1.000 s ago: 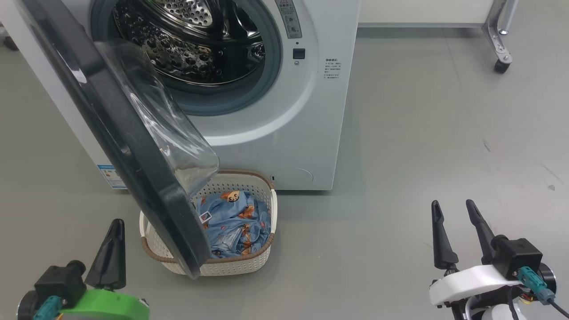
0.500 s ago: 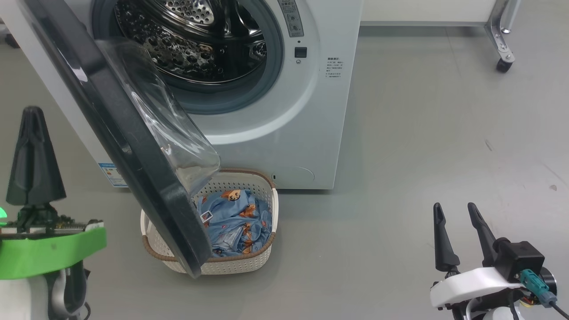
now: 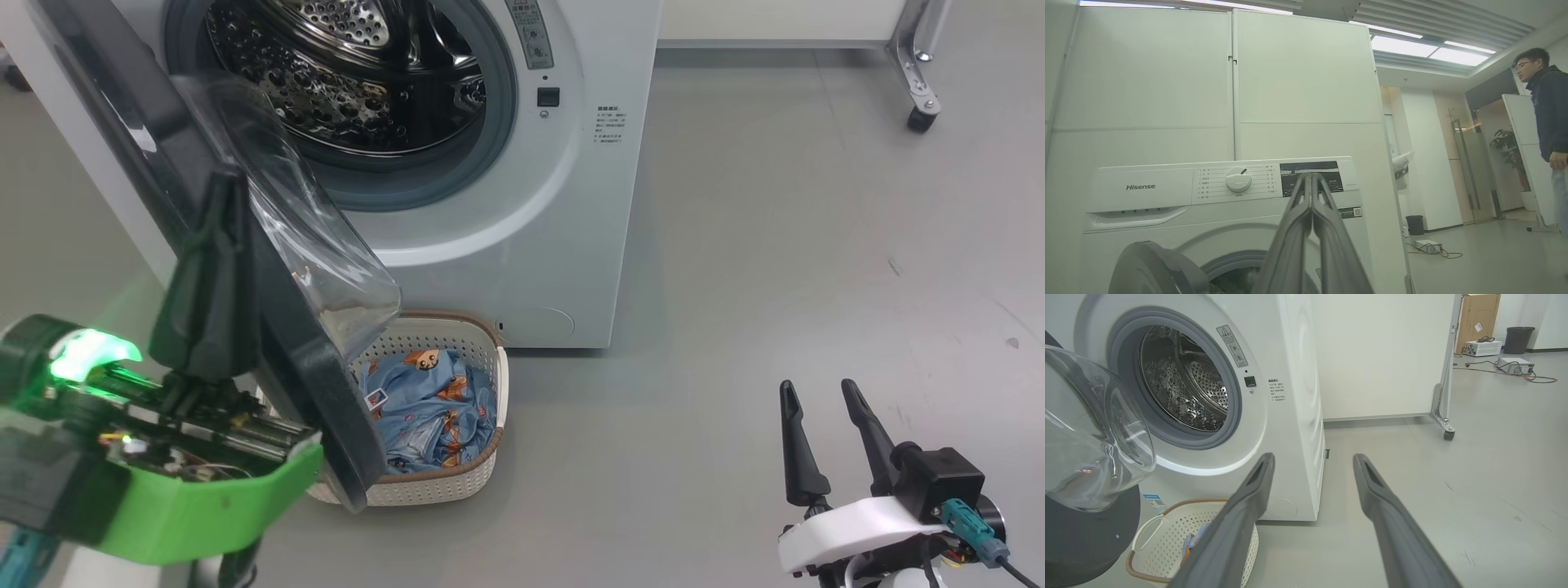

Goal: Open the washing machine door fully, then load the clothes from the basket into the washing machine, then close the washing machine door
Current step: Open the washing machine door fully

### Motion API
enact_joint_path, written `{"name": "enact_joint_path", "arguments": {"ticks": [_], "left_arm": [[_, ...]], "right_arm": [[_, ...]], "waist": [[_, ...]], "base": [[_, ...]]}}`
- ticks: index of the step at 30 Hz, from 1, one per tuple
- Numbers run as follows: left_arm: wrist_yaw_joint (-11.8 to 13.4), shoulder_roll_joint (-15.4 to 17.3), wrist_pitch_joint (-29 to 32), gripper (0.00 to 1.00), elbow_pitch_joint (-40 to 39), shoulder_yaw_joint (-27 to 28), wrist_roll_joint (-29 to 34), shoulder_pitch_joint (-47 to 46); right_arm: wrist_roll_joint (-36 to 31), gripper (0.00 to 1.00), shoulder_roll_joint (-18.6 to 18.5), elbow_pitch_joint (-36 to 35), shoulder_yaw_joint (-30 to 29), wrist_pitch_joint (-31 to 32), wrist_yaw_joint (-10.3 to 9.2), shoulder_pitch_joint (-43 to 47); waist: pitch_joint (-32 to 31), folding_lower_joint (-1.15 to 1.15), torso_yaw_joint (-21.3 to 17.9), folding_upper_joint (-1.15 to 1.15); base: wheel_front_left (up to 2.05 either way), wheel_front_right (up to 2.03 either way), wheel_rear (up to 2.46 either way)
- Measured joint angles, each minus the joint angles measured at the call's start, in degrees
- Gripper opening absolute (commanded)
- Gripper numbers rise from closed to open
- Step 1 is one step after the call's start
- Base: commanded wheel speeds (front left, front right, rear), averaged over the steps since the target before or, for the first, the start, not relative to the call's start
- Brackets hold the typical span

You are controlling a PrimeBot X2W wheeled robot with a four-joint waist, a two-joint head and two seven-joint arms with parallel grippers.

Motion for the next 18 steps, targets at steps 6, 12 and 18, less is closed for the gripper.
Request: {"name": "enact_joint_path", "arguments": {"ticks": [6,12,18], "left_arm": [[0.0,-0.2,0.0,0.00,1.4,-6.6,-1.1,3.7],[0.0,-0.2,0.0,0.00,3.2,-12.3,-1.5,6.1],[0.0,0.0,0.0,0.00,6.1,-15.5,-1.5,7.9]], "right_arm": [[0.0,1.00,0.0,0.6,-0.2,0.0,0.55,0.0],[-0.1,1.00,0.1,0.8,-0.4,0.0,1.02,0.0],[-0.2,1.00,0.3,1.1,-0.6,0.0,1.52,0.0]], "waist": [[0.2,0.00,-0.2,0.00],[0.5,0.00,-0.2,0.00],[0.7,0.00,-0.1,0.00]], "base": [[0.00,0.00,0.00],[0.00,0.00,0.00],[0.00,0.00,0.00]]}}
